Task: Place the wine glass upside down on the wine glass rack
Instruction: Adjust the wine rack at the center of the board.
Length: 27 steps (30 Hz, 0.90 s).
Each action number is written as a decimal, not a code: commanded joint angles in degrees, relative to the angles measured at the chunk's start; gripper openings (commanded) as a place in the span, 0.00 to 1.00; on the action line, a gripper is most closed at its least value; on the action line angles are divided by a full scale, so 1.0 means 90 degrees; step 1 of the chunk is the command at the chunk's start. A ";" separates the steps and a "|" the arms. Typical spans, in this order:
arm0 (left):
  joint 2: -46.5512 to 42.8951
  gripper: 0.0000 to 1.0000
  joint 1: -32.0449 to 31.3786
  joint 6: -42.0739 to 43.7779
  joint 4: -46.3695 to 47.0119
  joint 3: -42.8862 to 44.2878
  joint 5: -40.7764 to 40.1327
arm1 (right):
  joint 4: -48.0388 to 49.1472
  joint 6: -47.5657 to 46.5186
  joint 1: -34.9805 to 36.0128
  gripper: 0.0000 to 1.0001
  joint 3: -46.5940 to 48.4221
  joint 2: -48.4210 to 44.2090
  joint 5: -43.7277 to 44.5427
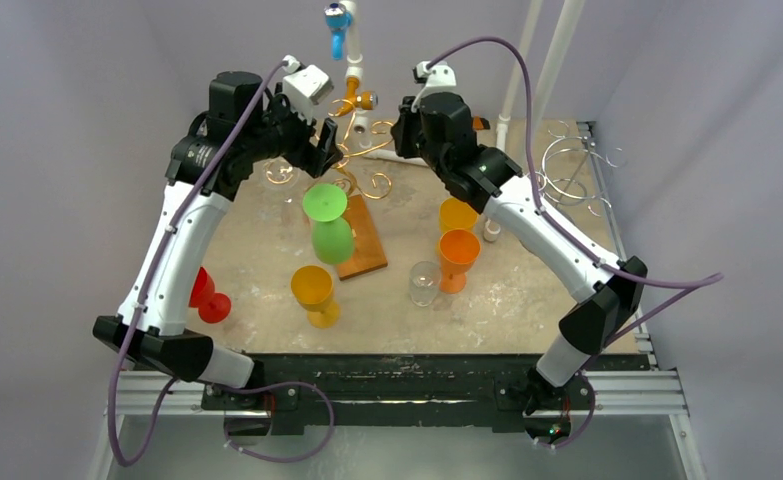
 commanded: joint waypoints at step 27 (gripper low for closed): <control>0.0180 0.29 -0.0327 0.0122 -0.0125 -0.0179 -0.0922 | -0.0544 0.0702 0.0728 0.00 -0.0861 -0.0548 0.0278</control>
